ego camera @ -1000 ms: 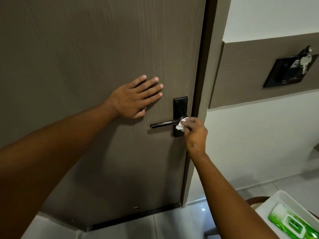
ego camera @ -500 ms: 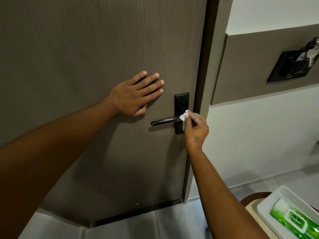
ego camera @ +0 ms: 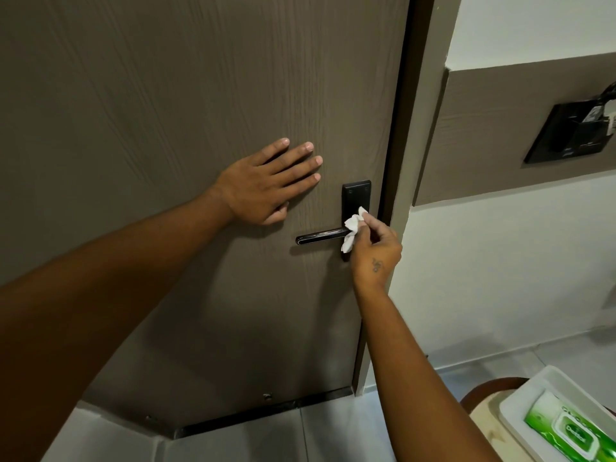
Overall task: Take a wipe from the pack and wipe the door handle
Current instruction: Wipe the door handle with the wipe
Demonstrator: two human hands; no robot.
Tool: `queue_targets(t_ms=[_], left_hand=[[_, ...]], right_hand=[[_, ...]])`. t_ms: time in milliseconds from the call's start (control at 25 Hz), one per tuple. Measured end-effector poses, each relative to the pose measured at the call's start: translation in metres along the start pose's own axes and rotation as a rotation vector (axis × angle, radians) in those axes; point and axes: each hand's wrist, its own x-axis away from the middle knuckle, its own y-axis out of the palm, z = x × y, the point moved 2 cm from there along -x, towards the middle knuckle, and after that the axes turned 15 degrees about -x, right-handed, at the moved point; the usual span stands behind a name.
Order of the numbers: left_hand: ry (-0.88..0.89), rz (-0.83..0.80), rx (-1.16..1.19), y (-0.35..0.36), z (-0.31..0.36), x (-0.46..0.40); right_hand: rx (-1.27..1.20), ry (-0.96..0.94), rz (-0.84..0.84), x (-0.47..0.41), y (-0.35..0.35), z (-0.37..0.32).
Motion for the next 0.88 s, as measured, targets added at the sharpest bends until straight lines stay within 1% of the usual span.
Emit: queue_targets(t_ms=[40, 120, 160, 280, 360, 440, 520, 600, 680, 760, 800, 880], left_hand=[[0.000, 0.000, 0.001, -0.001, 0.000, -0.001], [0.008, -0.009, 0.004, -0.001, -0.001, -0.001], [0.012, -0.015, 0.006, -0.001, -0.001, 0.000], [0.012, -0.016, 0.006, -0.003, -0.001, -0.001], [0.010, -0.009, 0.005, -0.003, -0.001, 0.000], [0.012, -0.007, 0.006, -0.003, -0.001, 0.000], [0.012, -0.007, 0.006, -0.004, 0.000, 0.000], [0.011, -0.015, 0.000, -0.003, -0.001, 0.001], [0.018, -0.025, -0.006, -0.003, -0.001, 0.001], [0.017, -0.027, -0.008, -0.003, -0.003, 0.001], [0.016, -0.026, -0.006, -0.003, -0.002, 0.001], [0.014, -0.024, -0.002, -0.005, 0.000, 0.001]], right_hand=[[0.012, 0.003, 0.002, 0.003, 0.003, 0.002], [0.043, 0.000, -0.075, 0.017, 0.011, 0.007], [0.011, 0.036, -0.132, 0.026, 0.017, 0.011], [-0.186, 0.246, -0.287, 0.055, 0.035, 0.019], [-0.181, 0.340, -0.388, 0.069, 0.048, 0.024], [-0.146, 0.372, -0.440, 0.075, 0.051, 0.025], [-0.206, 0.335, -0.396, 0.064, 0.041, 0.024], [-0.160, 0.192, -0.295, 0.039, 0.020, 0.022], [0.000, 0.008, -0.230, 0.017, 0.002, 0.016], [0.145, -0.136, -0.176, 0.006, -0.006, 0.013], [0.157, -0.168, -0.122, 0.004, -0.008, 0.014], [0.082, -0.136, -0.009, 0.004, -0.006, 0.016]])
